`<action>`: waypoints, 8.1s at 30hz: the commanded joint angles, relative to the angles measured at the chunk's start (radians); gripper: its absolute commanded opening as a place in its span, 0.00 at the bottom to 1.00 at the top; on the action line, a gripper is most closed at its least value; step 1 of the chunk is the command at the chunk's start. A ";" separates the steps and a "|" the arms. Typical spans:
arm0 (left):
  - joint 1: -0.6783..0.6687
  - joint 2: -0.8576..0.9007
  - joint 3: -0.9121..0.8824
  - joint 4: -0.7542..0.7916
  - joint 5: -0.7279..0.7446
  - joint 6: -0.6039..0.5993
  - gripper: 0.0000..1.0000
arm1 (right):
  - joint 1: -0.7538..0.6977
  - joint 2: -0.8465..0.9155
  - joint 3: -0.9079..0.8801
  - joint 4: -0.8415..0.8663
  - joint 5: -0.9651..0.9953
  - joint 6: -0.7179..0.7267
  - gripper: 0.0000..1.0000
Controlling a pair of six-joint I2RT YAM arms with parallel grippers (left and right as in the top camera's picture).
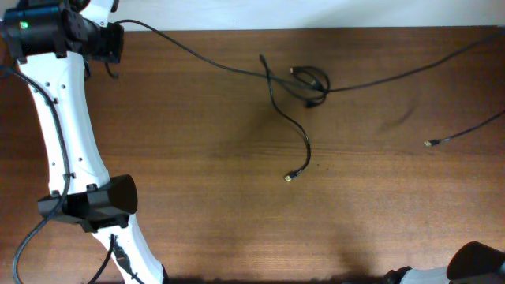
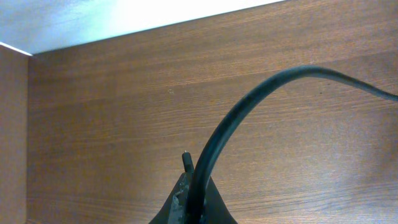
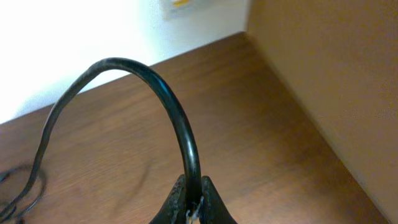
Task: Untangle cables
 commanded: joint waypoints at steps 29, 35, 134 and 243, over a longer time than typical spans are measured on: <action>0.004 -0.001 0.008 0.017 0.005 -0.010 0.00 | -0.294 0.044 0.026 0.063 -0.183 0.107 0.04; 0.002 -0.001 0.008 0.016 0.005 -0.010 0.00 | -0.196 0.044 0.026 0.048 -0.111 0.102 0.04; -0.246 0.000 0.008 -0.032 -0.040 -0.010 0.00 | 0.630 0.185 0.027 -0.135 0.185 -0.046 0.96; -0.246 0.000 0.008 -0.027 -0.040 -0.096 0.00 | 1.284 0.801 0.000 0.155 0.124 0.039 0.04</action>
